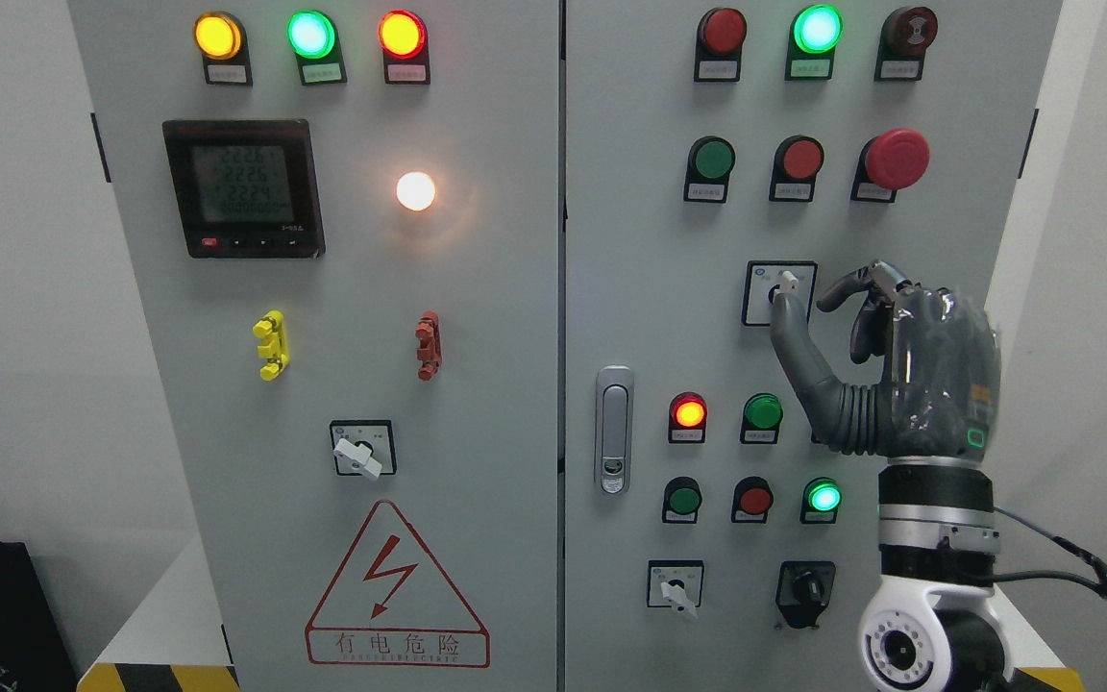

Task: Rotate and turn off gray switch
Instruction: 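Open the right hand's fingers to release the switch lever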

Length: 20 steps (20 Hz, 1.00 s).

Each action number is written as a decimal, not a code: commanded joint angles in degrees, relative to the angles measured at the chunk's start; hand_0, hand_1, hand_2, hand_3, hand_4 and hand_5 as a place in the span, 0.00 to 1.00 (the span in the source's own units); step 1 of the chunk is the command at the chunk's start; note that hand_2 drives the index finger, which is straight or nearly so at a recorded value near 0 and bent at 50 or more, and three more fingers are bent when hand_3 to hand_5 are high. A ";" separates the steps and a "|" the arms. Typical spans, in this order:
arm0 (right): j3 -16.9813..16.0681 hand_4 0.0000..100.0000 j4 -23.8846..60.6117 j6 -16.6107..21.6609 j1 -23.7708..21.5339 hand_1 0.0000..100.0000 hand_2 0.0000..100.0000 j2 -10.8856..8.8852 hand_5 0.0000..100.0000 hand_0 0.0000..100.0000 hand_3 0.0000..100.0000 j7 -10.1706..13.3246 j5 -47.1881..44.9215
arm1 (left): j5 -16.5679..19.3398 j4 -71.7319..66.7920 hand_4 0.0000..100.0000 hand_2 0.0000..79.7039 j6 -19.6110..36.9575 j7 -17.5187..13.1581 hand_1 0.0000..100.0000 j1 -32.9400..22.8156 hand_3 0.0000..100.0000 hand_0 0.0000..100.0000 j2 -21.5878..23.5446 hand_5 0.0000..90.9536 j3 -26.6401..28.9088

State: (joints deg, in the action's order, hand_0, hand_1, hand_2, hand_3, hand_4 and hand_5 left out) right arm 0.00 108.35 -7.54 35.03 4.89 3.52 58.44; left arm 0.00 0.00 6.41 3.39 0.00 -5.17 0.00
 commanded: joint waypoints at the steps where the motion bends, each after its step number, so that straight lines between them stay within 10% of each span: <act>1: 0.18 0.58 5.46 1.46 -2.59 0.19 0.51 -2.60 0.56 0.27 0.60 -3.24 0.00 | -1.14 1.41 0.00 0.00 -0.08 -0.05 0.39 0.53 0.00 0.12 -0.02 0.00 0.44; 5: -0.44 0.25 7.05 4.45 -4.27 0.09 0.28 -3.57 0.25 0.26 0.27 -9.49 0.00 | -1.14 1.41 0.00 0.00 0.00 -0.05 0.39 0.53 0.00 0.12 -0.02 0.00 0.44; 9: -0.61 0.01 7.22 4.81 -4.36 0.07 0.04 -3.74 0.00 0.24 0.04 -10.38 0.00 | -1.14 1.41 0.00 0.00 -0.08 -0.05 0.39 0.53 0.00 0.12 -0.02 0.00 0.44; 20: -1.84 0.00 11.35 7.35 -9.01 0.06 0.00 -4.97 0.00 0.22 0.00 -9.50 0.09 | -1.14 1.41 0.00 0.00 0.00 -0.05 0.39 0.53 0.00 0.12 0.07 0.00 0.44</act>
State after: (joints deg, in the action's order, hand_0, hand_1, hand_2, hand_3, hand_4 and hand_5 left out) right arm 0.00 115.82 -1.98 28.53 0.84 -7.06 58.52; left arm 0.00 0.00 6.45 3.39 0.00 -5.17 0.00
